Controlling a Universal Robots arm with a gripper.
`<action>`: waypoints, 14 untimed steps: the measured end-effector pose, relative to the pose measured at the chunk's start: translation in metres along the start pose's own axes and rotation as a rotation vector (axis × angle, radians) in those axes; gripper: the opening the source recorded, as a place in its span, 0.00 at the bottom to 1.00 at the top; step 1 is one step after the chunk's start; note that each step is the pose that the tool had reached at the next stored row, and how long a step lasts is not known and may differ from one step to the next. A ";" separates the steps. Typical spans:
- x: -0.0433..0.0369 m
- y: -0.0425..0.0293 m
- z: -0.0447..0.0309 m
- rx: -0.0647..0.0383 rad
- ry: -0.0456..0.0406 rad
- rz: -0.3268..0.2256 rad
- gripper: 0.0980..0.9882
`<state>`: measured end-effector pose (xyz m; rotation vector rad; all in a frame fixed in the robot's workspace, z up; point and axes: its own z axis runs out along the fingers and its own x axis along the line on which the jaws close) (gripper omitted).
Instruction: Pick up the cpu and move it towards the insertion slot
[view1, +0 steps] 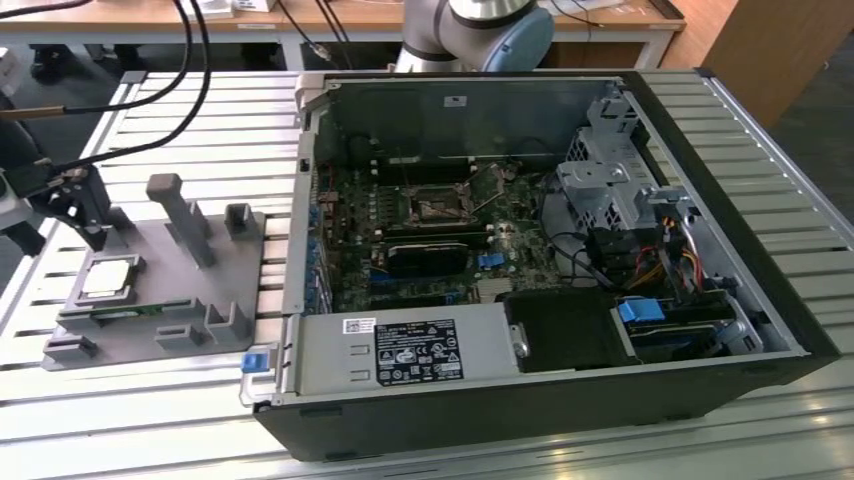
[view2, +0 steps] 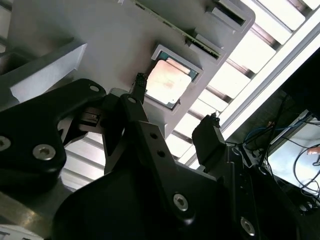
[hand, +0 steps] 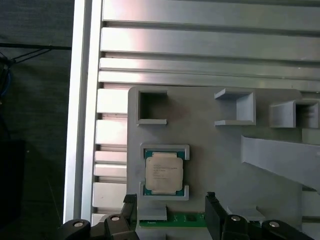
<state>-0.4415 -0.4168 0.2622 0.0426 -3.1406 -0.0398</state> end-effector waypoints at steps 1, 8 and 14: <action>0.0002 -0.0016 0.0011 -0.001 -0.0006 0.000 0.62; 0.0006 -0.0062 0.0102 -0.003 -0.0053 0.000 0.62; 0.0007 -0.0069 0.0188 -0.008 -0.0128 0.000 0.62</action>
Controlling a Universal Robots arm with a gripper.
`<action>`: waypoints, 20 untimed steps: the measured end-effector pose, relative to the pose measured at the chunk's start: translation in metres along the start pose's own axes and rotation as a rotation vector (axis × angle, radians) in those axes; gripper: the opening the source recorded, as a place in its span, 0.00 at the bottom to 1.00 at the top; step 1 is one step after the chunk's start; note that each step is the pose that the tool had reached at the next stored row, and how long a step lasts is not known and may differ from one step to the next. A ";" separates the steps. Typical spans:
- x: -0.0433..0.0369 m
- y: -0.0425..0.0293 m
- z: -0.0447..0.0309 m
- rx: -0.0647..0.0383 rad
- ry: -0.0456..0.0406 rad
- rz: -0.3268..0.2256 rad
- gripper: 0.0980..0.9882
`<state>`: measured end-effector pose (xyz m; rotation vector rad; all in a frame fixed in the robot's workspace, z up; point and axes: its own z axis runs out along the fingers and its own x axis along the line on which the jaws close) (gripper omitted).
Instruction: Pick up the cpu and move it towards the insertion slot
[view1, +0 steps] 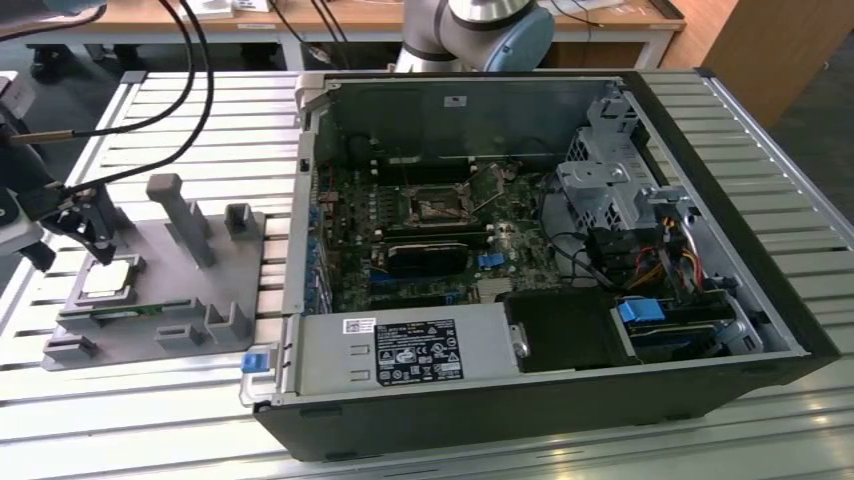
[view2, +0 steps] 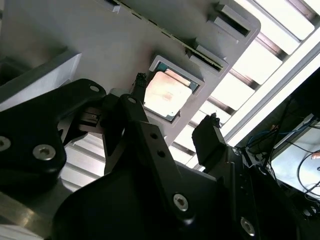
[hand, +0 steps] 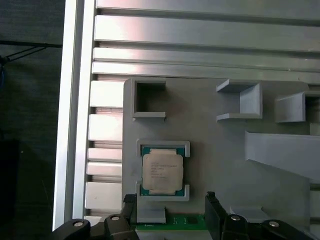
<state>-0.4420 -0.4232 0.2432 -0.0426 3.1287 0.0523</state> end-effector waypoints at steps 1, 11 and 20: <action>0.0000 0.0002 0.0018 0.000 0.0001 0.000 0.62; 0.0002 0.0011 0.0190 -0.002 -0.0013 0.001 0.62; 0.0005 0.0008 0.0288 -0.002 -0.0019 -0.014 0.62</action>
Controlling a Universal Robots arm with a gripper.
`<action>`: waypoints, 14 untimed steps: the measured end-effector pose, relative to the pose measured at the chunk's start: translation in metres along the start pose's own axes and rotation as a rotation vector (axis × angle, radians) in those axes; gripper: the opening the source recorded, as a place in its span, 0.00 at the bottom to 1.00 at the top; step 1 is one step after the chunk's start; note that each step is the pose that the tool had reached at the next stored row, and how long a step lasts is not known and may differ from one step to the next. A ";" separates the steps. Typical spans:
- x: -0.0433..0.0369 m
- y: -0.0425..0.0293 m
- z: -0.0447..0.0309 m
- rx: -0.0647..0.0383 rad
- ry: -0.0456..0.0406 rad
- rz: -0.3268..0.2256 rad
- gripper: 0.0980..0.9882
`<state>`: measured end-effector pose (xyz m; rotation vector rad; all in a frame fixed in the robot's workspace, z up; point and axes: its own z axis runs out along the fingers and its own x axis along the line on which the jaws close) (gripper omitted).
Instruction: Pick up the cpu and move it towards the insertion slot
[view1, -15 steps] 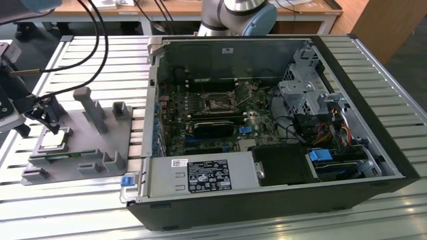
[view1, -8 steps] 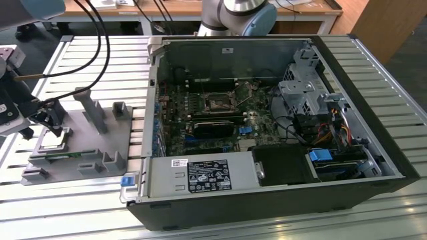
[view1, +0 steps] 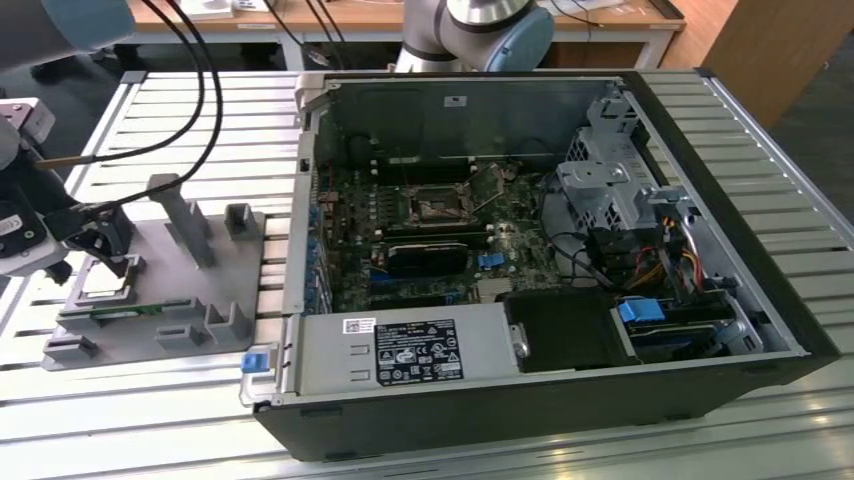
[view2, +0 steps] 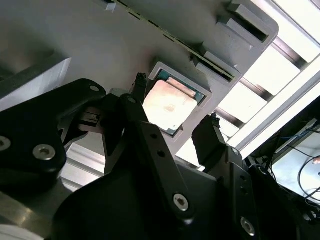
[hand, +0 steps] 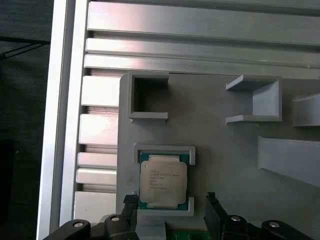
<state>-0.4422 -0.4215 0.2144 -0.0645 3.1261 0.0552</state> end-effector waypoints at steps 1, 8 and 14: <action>0.0000 0.0000 0.0010 0.000 0.0000 0.000 0.62; 0.0001 0.0016 0.0073 0.000 0.0002 0.000 0.62; 0.0003 0.0040 0.0112 0.000 0.0001 0.000 0.62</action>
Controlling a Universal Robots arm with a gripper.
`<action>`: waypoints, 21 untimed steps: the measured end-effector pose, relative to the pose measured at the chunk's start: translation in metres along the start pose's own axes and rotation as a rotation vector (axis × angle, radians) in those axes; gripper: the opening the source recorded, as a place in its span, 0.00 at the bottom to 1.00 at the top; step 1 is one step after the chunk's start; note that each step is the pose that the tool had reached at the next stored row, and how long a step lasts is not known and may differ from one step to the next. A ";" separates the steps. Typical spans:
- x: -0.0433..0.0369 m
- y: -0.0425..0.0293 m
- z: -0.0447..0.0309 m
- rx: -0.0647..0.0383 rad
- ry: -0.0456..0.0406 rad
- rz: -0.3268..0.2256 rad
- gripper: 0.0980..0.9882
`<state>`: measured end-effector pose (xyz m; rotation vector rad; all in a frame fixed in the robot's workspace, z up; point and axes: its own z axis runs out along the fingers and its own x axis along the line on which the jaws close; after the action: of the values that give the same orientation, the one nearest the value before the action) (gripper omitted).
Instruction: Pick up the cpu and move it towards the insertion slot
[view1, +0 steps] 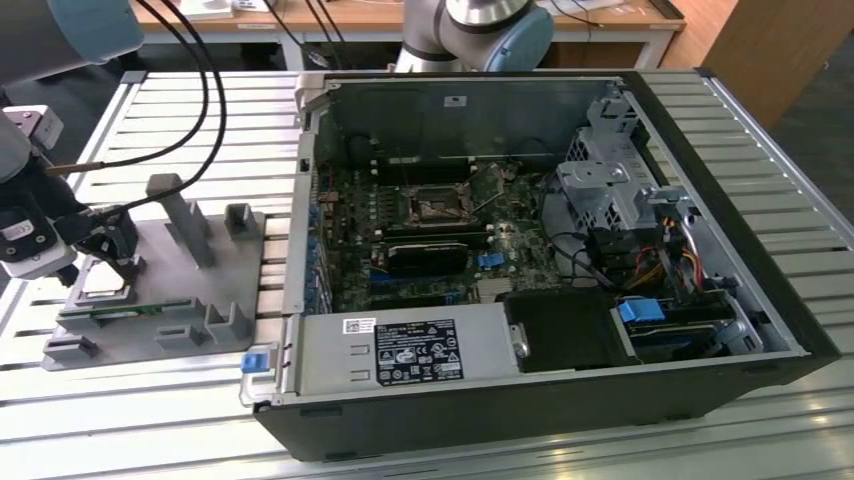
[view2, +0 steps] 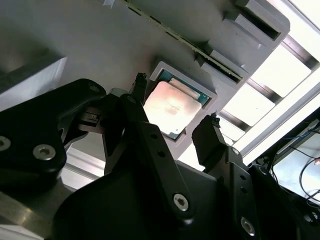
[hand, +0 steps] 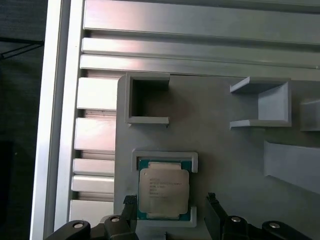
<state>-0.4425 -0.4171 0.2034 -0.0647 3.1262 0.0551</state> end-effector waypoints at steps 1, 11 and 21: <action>0.0000 0.0005 0.0005 0.000 0.0000 0.000 0.62; 0.0027 0.0072 0.0060 0.000 0.0000 0.000 0.63; 0.0047 0.0094 0.0151 0.000 -0.0003 0.000 0.70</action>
<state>-0.4474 -0.4074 0.1886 -0.0650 3.1259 0.0554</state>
